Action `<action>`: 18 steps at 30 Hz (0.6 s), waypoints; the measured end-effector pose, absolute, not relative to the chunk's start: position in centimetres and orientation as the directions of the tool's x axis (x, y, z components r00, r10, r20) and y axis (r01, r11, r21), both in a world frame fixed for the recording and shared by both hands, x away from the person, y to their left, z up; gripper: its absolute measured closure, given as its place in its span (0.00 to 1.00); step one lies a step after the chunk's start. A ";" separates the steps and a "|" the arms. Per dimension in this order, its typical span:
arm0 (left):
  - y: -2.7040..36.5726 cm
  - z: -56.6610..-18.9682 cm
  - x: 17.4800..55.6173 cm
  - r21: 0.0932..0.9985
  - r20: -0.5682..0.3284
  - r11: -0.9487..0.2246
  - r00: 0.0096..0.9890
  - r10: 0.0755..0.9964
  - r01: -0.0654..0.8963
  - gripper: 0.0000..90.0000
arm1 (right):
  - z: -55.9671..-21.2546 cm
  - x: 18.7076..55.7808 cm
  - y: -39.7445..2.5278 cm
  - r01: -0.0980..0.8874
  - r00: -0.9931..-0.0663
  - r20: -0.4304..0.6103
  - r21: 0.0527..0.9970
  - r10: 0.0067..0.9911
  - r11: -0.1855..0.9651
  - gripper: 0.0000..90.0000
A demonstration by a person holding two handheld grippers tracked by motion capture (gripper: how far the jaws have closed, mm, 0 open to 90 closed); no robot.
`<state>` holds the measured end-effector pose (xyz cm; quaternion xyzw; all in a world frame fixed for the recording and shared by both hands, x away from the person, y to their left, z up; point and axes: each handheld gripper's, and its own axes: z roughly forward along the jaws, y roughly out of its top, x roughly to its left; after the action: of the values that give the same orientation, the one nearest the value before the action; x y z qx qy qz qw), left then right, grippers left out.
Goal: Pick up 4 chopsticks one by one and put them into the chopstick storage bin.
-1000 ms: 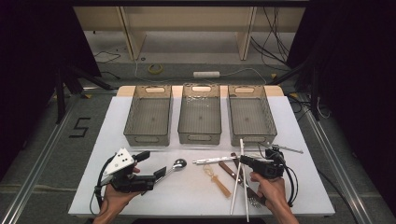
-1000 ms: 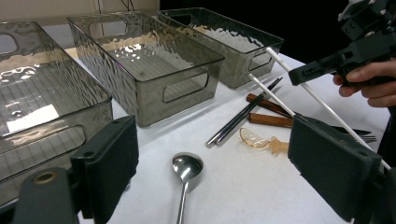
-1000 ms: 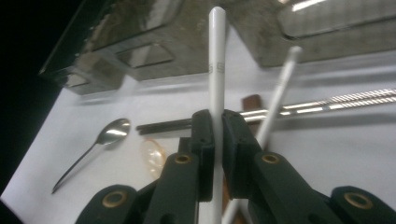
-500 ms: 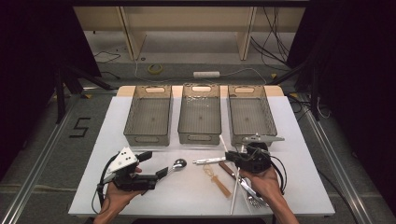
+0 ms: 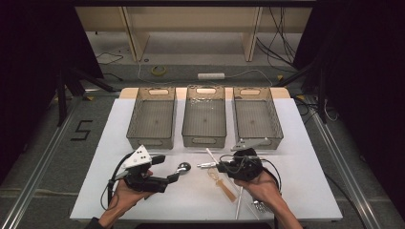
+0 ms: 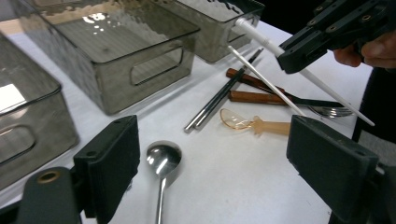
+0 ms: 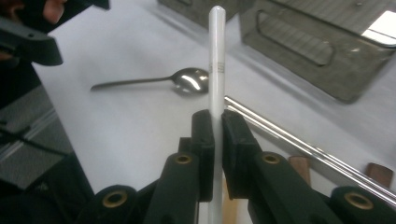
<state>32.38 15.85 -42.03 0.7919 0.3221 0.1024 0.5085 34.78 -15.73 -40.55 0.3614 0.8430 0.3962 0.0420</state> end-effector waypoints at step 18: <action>12.1 -42.4 33.0 0.811 -0.074 -0.486 0.882 0.465 0.324 0.29 | -41.3 33.3 -12.2 0.446 -0.875 0.139 0.605 0.464 0.660 0.94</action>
<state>32.99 12.09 -42.37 0.8585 0.2298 0.0778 0.4517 33.32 -12.15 -41.26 0.2496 0.9110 0.3281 0.0138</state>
